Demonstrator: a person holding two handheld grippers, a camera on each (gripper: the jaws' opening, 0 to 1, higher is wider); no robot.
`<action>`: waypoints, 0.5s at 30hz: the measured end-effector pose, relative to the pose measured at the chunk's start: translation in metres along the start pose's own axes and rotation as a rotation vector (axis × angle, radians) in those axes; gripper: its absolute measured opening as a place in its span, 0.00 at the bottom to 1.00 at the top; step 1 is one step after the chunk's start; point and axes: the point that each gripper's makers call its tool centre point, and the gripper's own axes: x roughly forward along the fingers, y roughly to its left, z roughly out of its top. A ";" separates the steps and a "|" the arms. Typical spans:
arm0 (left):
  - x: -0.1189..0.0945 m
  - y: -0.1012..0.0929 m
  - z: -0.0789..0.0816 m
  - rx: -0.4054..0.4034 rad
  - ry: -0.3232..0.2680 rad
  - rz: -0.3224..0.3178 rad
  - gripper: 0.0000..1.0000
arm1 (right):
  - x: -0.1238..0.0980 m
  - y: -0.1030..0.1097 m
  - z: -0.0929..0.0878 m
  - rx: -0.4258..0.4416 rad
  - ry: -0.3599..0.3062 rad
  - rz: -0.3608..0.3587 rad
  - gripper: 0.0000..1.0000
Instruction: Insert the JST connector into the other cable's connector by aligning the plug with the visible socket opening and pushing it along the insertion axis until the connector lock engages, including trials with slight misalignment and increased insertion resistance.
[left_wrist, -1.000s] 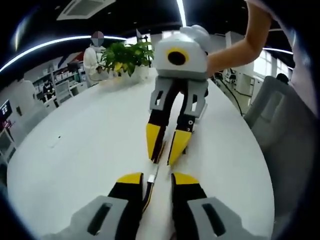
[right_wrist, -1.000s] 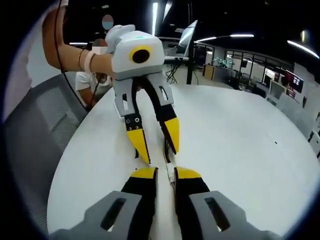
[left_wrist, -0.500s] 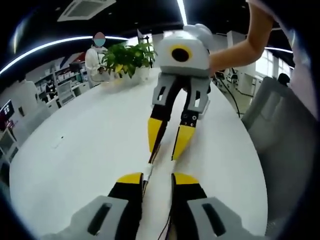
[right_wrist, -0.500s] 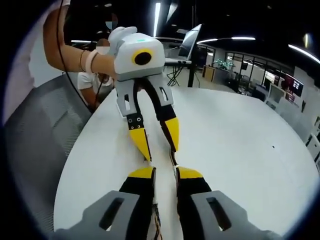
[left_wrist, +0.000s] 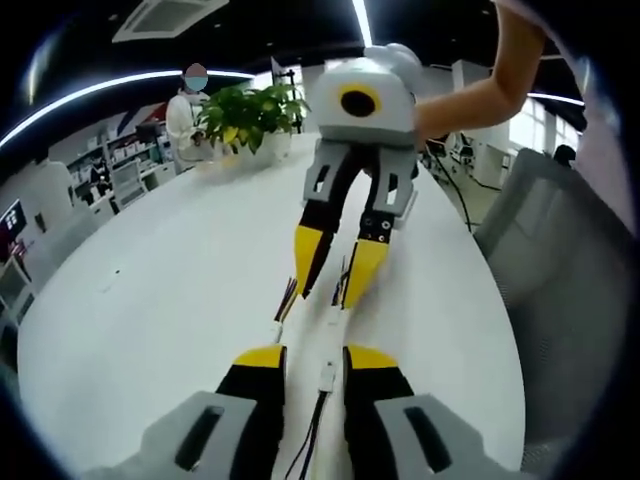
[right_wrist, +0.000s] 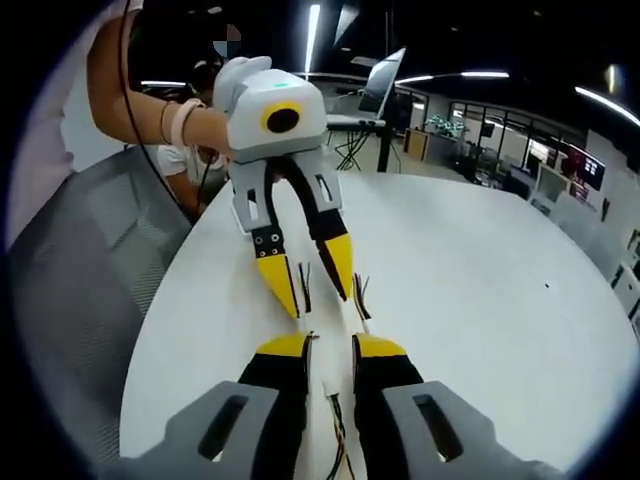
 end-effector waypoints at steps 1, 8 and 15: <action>0.000 -0.001 -0.001 0.000 0.001 -0.001 0.15 | -0.001 0.000 -0.002 0.001 0.002 0.000 0.13; 0.002 -0.006 -0.006 -0.008 0.011 -0.005 0.15 | -0.001 0.004 -0.010 0.010 0.018 0.001 0.13; 0.005 -0.010 -0.012 -0.022 0.017 -0.011 0.15 | 0.000 0.007 -0.018 0.019 0.033 0.007 0.13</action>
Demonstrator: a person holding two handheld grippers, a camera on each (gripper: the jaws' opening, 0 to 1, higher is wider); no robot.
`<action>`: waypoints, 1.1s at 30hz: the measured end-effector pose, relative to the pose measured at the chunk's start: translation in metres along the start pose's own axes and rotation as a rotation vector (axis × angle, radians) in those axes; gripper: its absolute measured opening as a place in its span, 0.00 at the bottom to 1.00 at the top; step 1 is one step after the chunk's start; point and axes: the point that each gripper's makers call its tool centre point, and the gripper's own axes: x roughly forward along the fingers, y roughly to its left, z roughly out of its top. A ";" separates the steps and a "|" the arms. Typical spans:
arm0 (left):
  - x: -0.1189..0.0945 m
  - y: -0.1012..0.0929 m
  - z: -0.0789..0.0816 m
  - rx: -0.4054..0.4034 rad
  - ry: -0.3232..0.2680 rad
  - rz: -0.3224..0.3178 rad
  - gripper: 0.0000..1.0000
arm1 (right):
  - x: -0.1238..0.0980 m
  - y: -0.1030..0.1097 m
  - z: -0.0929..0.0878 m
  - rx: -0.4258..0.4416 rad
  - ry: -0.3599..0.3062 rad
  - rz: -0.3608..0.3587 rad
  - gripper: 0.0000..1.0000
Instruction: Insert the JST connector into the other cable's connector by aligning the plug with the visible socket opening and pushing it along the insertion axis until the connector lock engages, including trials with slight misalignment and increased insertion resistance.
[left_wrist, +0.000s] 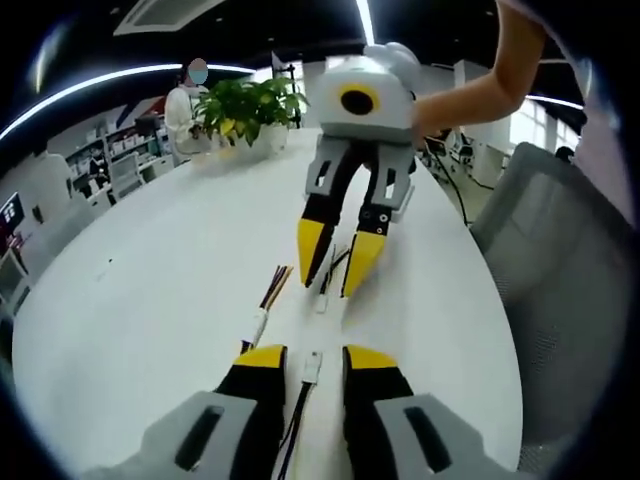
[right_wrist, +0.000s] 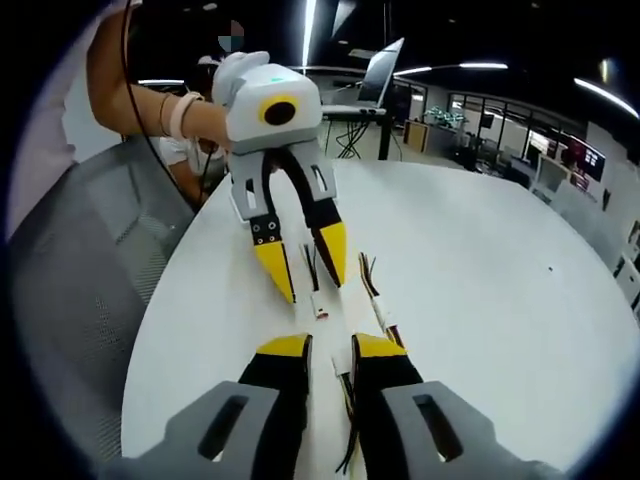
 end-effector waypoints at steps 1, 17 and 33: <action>0.000 0.000 -0.001 -0.003 0.001 0.000 0.15 | 0.000 0.000 -0.001 0.001 0.001 -0.001 0.13; 0.005 0.005 -0.013 -0.032 0.018 0.002 0.12 | 0.004 -0.002 -0.017 0.014 0.036 0.000 0.11; 0.009 0.006 -0.024 -0.076 0.021 0.001 0.10 | 0.007 -0.004 -0.022 0.031 0.043 0.005 0.10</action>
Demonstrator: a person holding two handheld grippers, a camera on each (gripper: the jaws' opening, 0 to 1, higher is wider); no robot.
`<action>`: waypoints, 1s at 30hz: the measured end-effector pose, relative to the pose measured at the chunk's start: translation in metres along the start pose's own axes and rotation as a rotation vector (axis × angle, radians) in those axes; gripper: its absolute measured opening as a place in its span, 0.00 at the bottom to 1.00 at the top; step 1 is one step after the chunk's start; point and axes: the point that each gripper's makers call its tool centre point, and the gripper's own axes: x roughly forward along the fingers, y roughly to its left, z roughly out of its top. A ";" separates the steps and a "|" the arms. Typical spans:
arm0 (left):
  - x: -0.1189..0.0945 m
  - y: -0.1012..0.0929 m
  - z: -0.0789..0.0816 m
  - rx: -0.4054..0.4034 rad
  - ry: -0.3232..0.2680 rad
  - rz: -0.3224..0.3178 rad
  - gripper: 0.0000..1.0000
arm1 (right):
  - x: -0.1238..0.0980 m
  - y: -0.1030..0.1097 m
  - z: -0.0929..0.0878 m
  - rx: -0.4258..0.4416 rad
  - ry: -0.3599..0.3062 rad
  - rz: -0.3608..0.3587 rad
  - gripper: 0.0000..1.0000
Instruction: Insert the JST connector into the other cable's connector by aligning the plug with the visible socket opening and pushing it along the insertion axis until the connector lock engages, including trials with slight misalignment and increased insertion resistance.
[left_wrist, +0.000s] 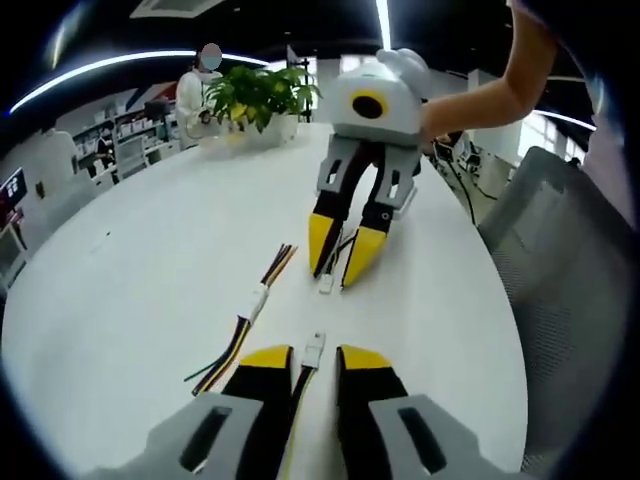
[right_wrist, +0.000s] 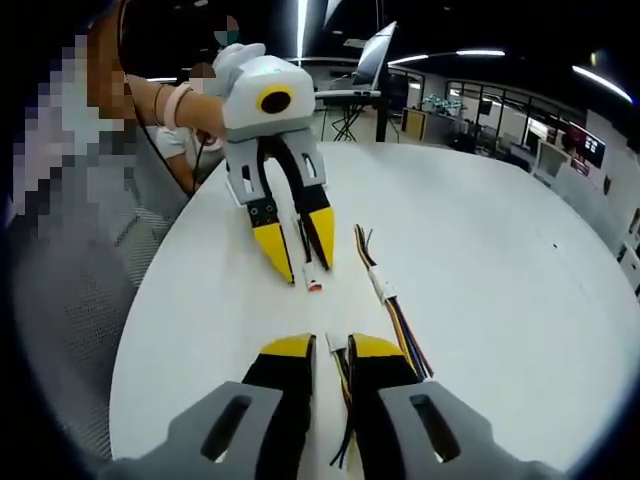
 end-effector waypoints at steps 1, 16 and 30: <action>0.000 0.000 0.000 0.002 -0.002 0.000 0.10 | 0.000 0.000 0.000 0.001 -0.001 0.000 0.10; -0.001 -0.007 0.006 0.011 -0.007 -0.007 0.07 | 0.002 -0.001 -0.005 -0.014 0.006 -0.006 0.06; -0.001 -0.008 0.008 0.005 -0.017 -0.012 0.02 | 0.003 -0.003 -0.004 -0.003 -0.002 -0.009 0.04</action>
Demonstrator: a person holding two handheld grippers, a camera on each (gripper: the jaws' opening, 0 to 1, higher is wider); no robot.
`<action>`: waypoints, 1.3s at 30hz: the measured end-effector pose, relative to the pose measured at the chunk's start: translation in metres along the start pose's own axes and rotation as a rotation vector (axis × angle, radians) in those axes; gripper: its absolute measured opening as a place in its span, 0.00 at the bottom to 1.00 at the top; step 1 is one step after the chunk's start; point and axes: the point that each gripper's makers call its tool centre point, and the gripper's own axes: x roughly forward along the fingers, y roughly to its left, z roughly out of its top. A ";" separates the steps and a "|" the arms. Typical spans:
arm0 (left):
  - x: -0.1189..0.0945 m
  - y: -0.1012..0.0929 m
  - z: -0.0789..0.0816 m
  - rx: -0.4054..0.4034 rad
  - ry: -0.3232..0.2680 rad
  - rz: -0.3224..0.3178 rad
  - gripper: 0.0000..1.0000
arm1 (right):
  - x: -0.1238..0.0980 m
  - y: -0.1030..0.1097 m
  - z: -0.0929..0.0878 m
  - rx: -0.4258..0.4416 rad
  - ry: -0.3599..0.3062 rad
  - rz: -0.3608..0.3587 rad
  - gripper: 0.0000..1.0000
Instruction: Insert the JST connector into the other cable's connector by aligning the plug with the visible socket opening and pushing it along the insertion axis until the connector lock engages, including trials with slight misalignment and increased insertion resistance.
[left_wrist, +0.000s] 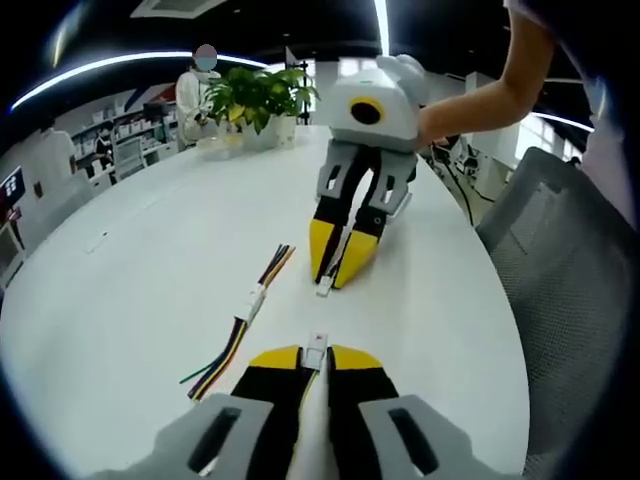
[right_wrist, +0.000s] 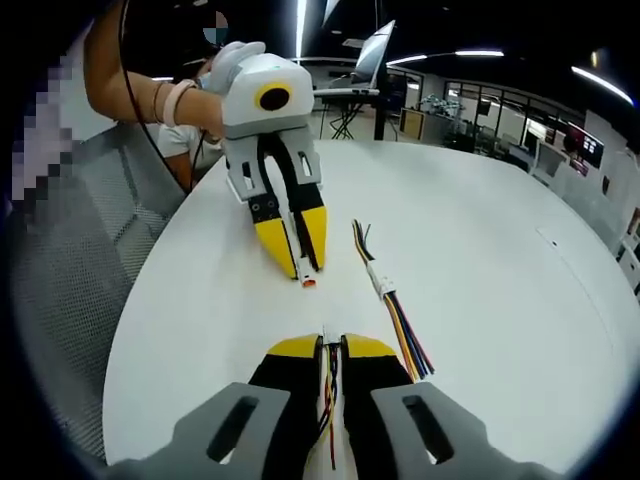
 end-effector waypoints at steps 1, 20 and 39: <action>0.000 0.000 0.000 0.003 0.000 0.001 0.01 | 0.000 0.000 0.000 0.001 0.000 0.001 0.04; 0.003 0.003 -0.002 0.046 -0.005 -0.019 0.00 | 0.000 -0.001 0.004 0.001 -0.007 0.007 0.04; -0.001 0.010 0.008 0.062 -0.007 -0.032 0.00 | 0.000 0.003 0.021 -0.040 -0.027 0.030 0.03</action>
